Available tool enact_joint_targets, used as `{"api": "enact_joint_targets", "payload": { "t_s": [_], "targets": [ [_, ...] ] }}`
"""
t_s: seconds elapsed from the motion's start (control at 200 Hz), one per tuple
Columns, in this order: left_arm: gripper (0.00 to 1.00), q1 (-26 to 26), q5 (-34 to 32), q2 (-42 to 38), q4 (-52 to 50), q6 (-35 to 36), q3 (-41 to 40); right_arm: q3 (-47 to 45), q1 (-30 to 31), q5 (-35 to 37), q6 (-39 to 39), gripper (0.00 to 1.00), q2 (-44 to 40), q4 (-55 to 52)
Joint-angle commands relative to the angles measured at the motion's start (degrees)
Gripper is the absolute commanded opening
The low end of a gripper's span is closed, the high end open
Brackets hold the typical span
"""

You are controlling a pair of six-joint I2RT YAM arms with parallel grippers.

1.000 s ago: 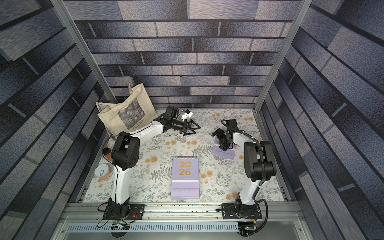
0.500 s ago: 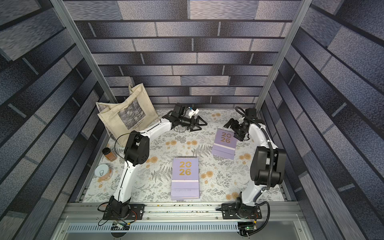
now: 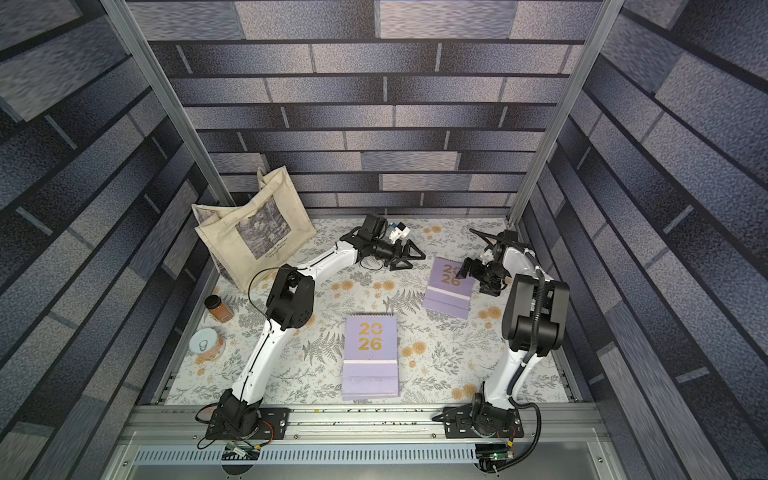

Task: Stack the calendars
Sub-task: Move the calendar to the center of the board, then pick up the calendar at the center of the board.

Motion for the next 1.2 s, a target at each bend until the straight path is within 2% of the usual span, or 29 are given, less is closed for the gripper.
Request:
{"api": "enact_joint_targets", "payload": {
  "t_s": [0.0, 0.491, 1.052, 1.197],
  "targets": [
    [1.00, -0.2, -0.5, 1.9, -3.3, -0.1, 3.3, -1.4, -1.0, -1.8, -2.4, 0.98, 1.7, 1.7],
    [1.00, -0.7, -0.2, 9.3, -9.6, 0.0, 14.3, 0.2, -2.9, -11.0, -5.3, 0.97, 9.9, 4.1],
    [1.00, -1.0, -0.1, 13.1, -12.5, 0.0, 18.4, 0.6, -2.8, -24.3, -5.9, 0.95, 16.7, 5.4],
    [1.00, -1.0, -0.8, 13.1, -16.3, 3.0, 18.3, 0.8, -2.8, -25.4, -5.9, 0.95, 17.6, 5.6]
  ]
}}
